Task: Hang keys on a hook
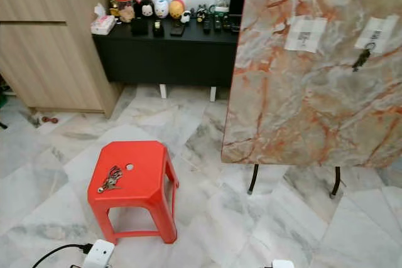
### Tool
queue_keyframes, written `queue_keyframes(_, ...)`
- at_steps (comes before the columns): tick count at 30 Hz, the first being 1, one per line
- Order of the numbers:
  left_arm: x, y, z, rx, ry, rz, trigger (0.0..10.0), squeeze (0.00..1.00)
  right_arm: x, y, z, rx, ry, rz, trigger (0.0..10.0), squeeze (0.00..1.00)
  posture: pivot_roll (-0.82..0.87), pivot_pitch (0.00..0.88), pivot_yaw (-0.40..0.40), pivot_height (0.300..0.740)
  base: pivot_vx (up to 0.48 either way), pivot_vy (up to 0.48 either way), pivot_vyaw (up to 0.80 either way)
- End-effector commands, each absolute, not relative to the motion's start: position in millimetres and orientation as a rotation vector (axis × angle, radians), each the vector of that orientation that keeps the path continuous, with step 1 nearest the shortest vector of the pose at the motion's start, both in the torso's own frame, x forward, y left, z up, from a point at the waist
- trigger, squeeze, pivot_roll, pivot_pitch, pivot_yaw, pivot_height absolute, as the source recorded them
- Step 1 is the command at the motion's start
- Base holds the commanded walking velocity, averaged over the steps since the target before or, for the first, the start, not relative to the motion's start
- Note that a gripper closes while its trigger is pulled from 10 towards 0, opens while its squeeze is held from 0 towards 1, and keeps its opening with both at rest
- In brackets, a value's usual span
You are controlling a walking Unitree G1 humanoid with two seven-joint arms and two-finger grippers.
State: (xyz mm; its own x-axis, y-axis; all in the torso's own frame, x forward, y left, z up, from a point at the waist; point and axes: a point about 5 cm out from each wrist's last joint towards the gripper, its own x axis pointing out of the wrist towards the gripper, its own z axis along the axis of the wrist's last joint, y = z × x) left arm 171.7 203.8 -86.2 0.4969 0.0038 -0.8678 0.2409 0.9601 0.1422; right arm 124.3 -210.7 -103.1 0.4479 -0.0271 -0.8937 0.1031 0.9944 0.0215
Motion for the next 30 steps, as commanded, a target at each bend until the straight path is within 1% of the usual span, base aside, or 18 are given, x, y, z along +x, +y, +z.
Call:
queue_keyframes(1,161,207,-91,0.252,1.084,-0.139,10.0,0.00,130,-216,-100,0.077,1.071,-0.091,10.0,0.00,0.06,0.033,-0.046,0.740,0.000,0.000,0.00)
queue_keyframes(5,159,206,-92,0.249,1.089,-0.141,10.0,0.00,133,-218,-98,0.080,1.055,-0.092,10.0,0.00,0.07,0.030,-0.046,0.740,0.000,0.000,0.00)
queue_keyframes(9,156,205,-93,0.239,1.100,-0.144,10.0,0.00,144,-228,-91,0.060,0.967,-0.124,10.0,0.00,0.07,0.027,-0.047,0.740,0.000,0.000,0.00)
queue_keyframes(13,155,204,-94,0.222,1.100,-0.143,10.0,0.00,149,-232,-87,0.049,0.924,-0.121,10.0,0.00,0.07,0.026,-0.047,0.740,0.000,0.000,0.00)
queue_keyframes(17,155,195,-95,0.205,1.101,-0.153,10.0,0.00,151,-240,-84,0.035,0.906,-0.120,10.0,0.00,0.06,0.025,-0.059,0.740,0.000,0.000,0.00)
queue_keyframes(18,157,190,-95,0.194,1.097,-0.157,10.0,0.00,160,-229,-84,0.023,0.902,-0.098,10.0,0.00,0.06,0.023,-0.059,0.740,0.000,0.000,0.00)
queue_keyframes(20,159,187,-95,0.190,1.094,-0.159,10.0,0.00,165,-223,-83,0.019,0.897,-0.090,10.0,0.00,0.06,0.023,-0.059,0.740,0.000,0.000,0.00)
queue_keyframes(25,158,186,-96,0.200,1.099,-0.175,10.0,0.00,166,-222,-83,0.022,0.895,-0.106,10.0,0.00,0.05,0.006,-0.047,0.740,0.000,0.000,0.00)
queue_keyframes(30,164,177,-94,0.218,1.098,-0.197,10.0,0.00,164,-220,-84,0.008,0.908,-0.091,10.0,0.00,0.06,0.000,-0.043,0.740,0.000,0.000,0.00)
